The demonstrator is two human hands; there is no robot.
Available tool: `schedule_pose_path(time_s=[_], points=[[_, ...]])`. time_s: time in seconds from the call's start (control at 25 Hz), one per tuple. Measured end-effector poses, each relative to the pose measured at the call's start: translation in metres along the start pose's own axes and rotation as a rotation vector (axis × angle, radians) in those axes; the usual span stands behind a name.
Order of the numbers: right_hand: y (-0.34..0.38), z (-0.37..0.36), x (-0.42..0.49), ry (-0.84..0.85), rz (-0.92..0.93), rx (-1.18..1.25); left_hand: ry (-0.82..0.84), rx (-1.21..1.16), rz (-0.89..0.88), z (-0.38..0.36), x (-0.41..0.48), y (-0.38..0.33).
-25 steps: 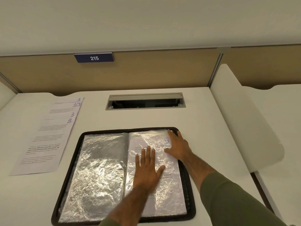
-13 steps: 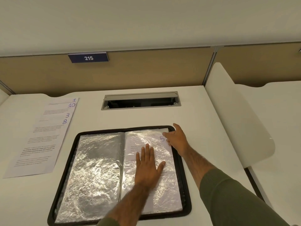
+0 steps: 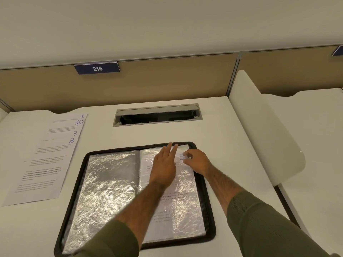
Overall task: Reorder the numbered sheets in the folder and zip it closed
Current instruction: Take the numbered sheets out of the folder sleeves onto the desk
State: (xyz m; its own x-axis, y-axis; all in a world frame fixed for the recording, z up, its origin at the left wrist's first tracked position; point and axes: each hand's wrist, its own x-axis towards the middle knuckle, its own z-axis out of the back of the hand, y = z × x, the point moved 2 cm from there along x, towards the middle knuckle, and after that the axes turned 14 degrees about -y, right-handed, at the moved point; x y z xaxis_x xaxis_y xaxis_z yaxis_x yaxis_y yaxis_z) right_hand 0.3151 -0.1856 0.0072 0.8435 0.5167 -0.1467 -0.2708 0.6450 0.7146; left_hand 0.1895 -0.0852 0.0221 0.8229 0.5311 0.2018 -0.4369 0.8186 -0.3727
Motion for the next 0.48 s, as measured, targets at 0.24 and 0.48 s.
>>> schedule_pose_path(time_s=[0.24, 0.48], points=[[-0.004, 0.002, -0.008, -0.016, -0.029, 0.066, 0.108, 0.272, -0.389, 0.01, 0.055, -0.01], [-0.015, 0.008, -0.015, -0.007, -0.097, 0.136, -0.006, 0.153, -0.267, 0.019, 0.071, -0.019]])
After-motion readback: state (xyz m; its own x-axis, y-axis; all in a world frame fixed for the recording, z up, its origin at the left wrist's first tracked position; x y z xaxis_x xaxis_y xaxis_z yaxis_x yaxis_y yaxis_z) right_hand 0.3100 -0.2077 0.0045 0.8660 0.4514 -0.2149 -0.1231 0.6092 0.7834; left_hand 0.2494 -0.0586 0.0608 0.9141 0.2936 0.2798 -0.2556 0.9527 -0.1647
